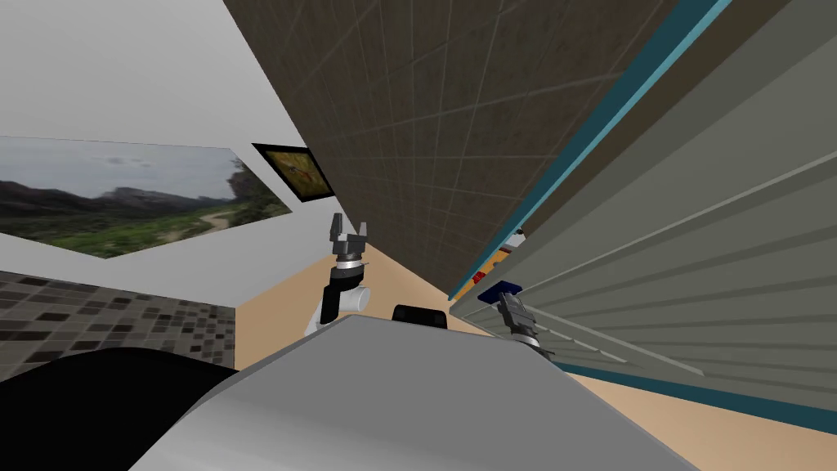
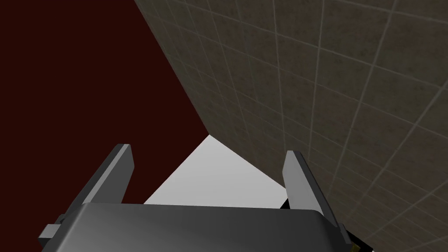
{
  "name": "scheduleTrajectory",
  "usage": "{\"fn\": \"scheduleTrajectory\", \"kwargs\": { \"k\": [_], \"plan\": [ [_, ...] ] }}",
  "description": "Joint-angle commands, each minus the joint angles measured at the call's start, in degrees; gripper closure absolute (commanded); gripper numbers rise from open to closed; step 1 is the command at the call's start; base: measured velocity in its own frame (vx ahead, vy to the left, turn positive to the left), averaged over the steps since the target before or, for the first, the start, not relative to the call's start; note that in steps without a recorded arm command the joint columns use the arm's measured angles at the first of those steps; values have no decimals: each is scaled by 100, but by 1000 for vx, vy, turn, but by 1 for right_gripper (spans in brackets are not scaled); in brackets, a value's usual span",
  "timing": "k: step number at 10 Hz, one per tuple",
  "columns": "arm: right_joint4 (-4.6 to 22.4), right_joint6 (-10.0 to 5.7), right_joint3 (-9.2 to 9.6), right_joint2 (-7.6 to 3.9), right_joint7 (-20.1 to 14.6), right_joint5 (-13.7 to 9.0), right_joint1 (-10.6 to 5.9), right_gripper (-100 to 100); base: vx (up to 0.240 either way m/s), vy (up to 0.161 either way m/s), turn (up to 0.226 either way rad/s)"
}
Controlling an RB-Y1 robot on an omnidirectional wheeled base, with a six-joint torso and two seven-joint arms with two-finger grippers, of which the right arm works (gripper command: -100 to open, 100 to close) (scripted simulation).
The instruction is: Pull the door open
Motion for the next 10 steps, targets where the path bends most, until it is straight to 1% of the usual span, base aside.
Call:
{"fn": "scheduleTrajectory", "kwargs": {
  "k": [1, 2, 3, 5, 6, 10],
  "plan": [
    [2, -40, 50, -92, -99, 38, -4, 100, -242, -18, 124],
    [1, -10, 40, -57, -56, 25, -2, 100, -97, 8, 25],
    [39, -29, 98, -126, -147, 66, -11, 100, -166, -9, 119],
    [69, -65, 136, -200, -234, 105, -30, 100, -233, -30, 133],
    [95, -97, 168, -264, -309, 139, -46, 100, -240, -48, 155],
    [172, -189, 263, -451, -530, 239, -93, 100, -214, -12, 124]
  ]
}}
